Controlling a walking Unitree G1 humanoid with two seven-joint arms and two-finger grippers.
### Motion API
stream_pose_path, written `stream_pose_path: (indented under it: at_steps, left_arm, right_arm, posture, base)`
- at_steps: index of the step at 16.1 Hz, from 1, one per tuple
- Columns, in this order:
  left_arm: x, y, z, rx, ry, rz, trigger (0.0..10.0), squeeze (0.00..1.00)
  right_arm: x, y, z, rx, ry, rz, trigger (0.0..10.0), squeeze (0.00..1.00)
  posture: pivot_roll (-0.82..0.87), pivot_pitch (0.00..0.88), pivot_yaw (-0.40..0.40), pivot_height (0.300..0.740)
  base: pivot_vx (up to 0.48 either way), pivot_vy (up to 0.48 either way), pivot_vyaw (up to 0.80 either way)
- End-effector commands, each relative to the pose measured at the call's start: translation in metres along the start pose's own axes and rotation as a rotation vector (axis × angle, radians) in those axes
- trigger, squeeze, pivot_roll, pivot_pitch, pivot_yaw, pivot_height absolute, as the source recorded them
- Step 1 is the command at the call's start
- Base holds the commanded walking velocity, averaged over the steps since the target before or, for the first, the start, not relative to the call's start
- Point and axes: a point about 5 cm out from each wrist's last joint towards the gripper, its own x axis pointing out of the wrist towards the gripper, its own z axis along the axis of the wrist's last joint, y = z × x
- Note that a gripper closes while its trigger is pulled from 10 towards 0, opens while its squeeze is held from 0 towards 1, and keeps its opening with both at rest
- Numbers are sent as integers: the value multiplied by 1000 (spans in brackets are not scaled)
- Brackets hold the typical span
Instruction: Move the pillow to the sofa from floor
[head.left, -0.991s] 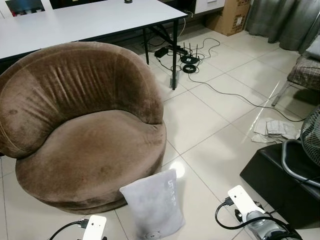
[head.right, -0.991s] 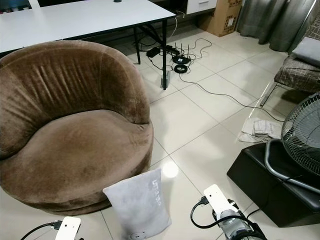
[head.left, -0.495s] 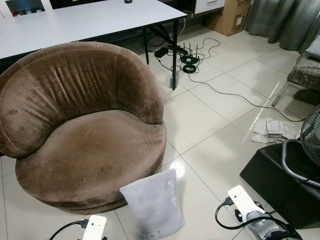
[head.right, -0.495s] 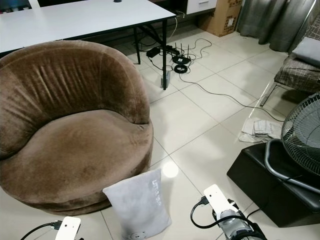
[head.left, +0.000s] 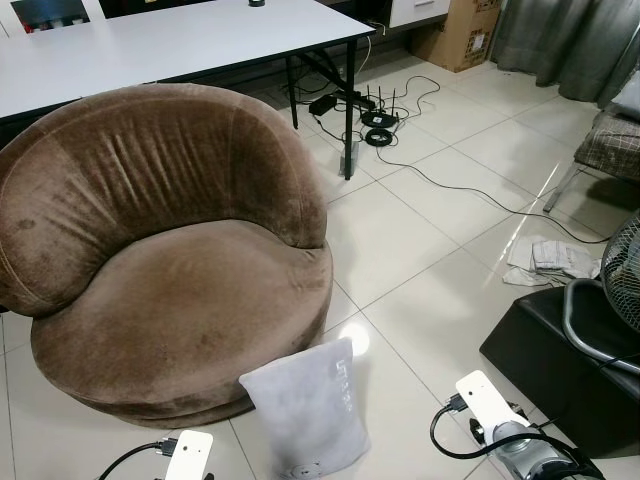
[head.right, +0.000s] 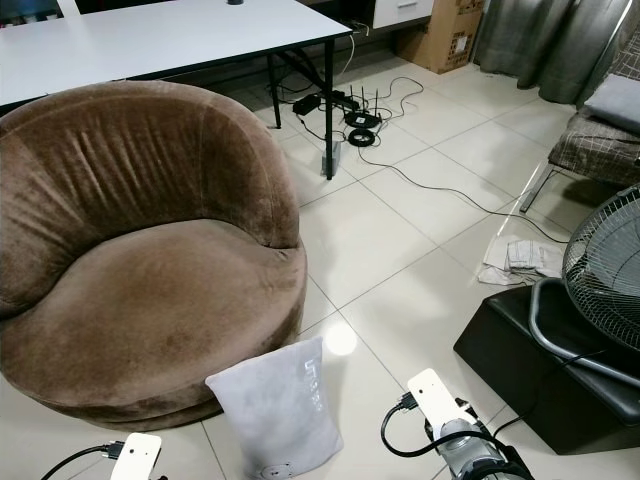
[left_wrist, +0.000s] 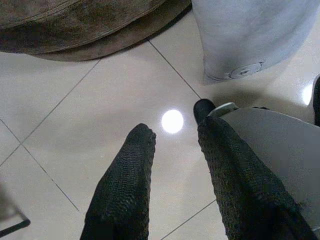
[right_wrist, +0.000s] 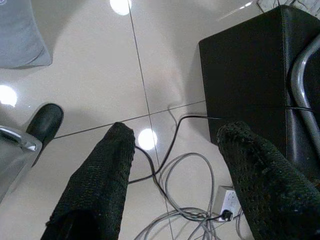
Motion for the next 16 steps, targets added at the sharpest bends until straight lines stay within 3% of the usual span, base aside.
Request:
stream_pose_path:
  at_steps: [1, 11, 13, 16]
  left_arm:
    - [3, -1, 14, 33, -15, -5, 10000, 0]
    - [3, -1, 14, 33, -15, -5, 10000, 0]
    - [3, 3, 15, 84, -13, -11, 10000, 0]
    - [3, 2, 14, 86, -14, -10, 10000, 0]
  right_arm:
    - [1, -5, 9, -84, -21, -18, 10000, 0]
    - [1, -5, 9, -84, -21, -18, 10000, 0]
    - [1, 2, 14, -79, -24, -14, 10000, 0]
    - [1, 3, 15, -84, -29, -13, 10000, 0]
  posture:
    - [-85, 0, 18, 740]
    - [-85, 0, 18, 740]
    - [-99, 0, 42, 740]
    - [-96, 0, 37, 740]
  base:
    - [0, 0, 0]
    - [0, 0, 0]
    - [0, 0, 0]
    - [0, 0, 0]
